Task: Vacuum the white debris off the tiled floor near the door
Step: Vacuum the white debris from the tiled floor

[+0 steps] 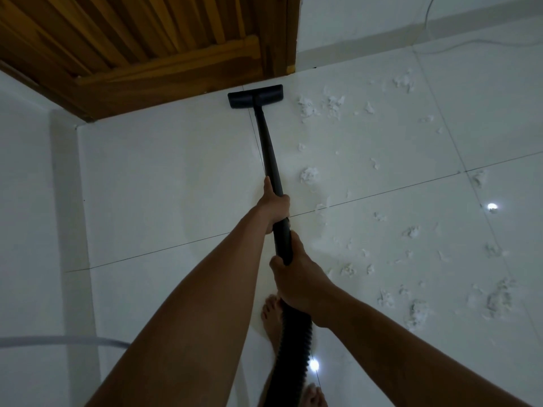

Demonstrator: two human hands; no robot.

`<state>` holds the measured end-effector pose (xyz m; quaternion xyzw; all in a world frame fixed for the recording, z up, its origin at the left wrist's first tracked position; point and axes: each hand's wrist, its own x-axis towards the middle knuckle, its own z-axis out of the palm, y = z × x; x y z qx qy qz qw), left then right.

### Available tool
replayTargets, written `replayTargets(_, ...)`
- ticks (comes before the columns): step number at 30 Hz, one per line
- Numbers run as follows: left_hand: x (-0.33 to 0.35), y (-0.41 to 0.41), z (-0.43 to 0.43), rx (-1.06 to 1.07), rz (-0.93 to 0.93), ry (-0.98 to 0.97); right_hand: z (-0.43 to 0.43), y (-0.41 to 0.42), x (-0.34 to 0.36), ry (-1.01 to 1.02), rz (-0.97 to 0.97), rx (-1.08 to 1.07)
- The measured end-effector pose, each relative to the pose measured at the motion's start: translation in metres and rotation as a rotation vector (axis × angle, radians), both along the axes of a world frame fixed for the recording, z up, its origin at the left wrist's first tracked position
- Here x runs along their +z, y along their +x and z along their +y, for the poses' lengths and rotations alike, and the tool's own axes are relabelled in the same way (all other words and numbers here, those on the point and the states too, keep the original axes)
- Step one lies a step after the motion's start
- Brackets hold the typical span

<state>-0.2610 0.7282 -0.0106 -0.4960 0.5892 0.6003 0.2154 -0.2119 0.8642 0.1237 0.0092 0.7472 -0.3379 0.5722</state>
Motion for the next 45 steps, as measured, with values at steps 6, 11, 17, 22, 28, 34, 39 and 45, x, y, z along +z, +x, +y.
replayTargets(6, 0.037, 0.006, -0.002, -0.005, -0.028, 0.060, -0.007, 0.005, 0.041, 0.015, 0.002, 0.020)
replayTargets(11, 0.065, 0.006, -0.013, -0.007, -0.051, 0.109, -0.020, 0.005, 0.070, 0.011, 0.003, 0.013)
replayTargets(17, 0.077, 0.000, -0.030, -0.018, -0.073, 0.119, -0.040, -0.001, 0.086, 0.032, 0.001, 0.022)
replayTargets(22, 0.071, -0.010, -0.041, 0.000, -0.081, 0.133, -0.051, -0.010, 0.077, 0.088, 0.081, 0.097)
replayTargets(28, 0.071, -0.031, -0.059, 0.019, -0.080, 0.135, -0.067, -0.030, 0.076, 0.114, 0.086, 0.093)
replayTargets(34, 0.077, -0.050, -0.072, 0.033, -0.079, 0.139, -0.080, -0.051, 0.087, 0.080, 0.029, 0.039)
replayTargets(39, 0.095, -0.062, -0.075, 0.025, -0.099, 0.167, -0.083, -0.065, 0.100, 0.041, 0.006, 0.015)
replayTargets(45, 0.120, -0.070, -0.073, 0.041, -0.125, 0.200, -0.084, -0.079, 0.127, 0.037, -0.011, 0.020)
